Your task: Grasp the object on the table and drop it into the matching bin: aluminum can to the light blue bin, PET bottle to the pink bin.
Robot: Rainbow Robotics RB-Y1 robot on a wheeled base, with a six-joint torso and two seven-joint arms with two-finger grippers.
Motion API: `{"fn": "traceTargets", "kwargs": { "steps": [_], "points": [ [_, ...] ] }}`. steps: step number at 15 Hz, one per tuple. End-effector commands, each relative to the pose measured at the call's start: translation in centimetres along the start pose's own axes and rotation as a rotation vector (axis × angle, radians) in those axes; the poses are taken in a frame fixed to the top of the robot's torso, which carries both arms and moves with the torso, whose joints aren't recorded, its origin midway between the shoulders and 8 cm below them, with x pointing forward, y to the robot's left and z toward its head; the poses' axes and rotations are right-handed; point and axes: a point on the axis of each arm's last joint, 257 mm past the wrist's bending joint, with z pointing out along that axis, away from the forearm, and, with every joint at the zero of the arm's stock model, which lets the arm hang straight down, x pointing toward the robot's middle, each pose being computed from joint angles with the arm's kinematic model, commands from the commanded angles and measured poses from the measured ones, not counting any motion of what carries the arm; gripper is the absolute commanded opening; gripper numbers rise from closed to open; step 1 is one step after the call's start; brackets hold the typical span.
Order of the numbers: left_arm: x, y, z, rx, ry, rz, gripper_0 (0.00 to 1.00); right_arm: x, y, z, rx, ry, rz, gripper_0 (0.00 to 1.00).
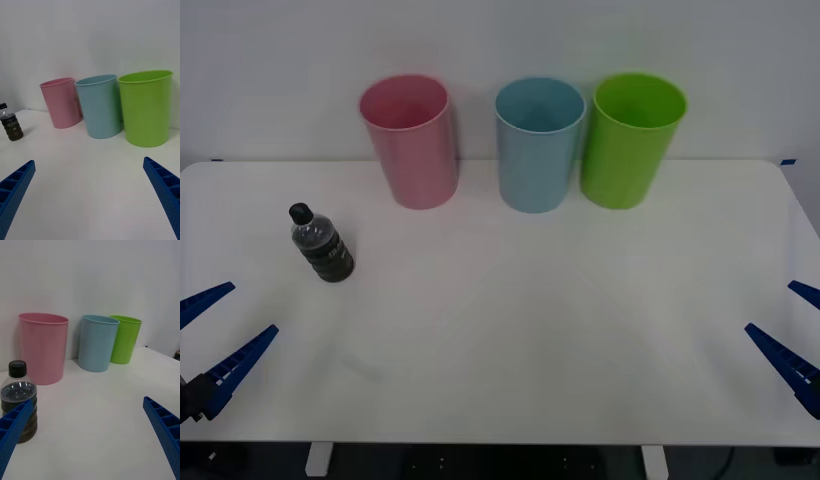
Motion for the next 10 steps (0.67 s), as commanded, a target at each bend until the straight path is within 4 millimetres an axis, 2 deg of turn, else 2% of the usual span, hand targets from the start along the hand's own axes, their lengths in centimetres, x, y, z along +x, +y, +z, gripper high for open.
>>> {"fn": "traceTargets", "kwargs": {
  "steps": [1,6,10],
  "points": [
    [0.0,0.0,0.0,0.0,0.0,0.0,1.0,0.0,0.0,0.0,0.0,0.0,0.0,1.0],
    [0.35,-0.61,0.23,-0.01,-0.034,-0.042,1.0,0.0,0.0,0.0,0.0,0.0,0.0,1.0],
    [0.8,0.12,-0.2,-0.047,-0.024,-0.039,1.0,0.0,0.0,0.0,0.0,0.0,0.0,1.0]
  ]
}}
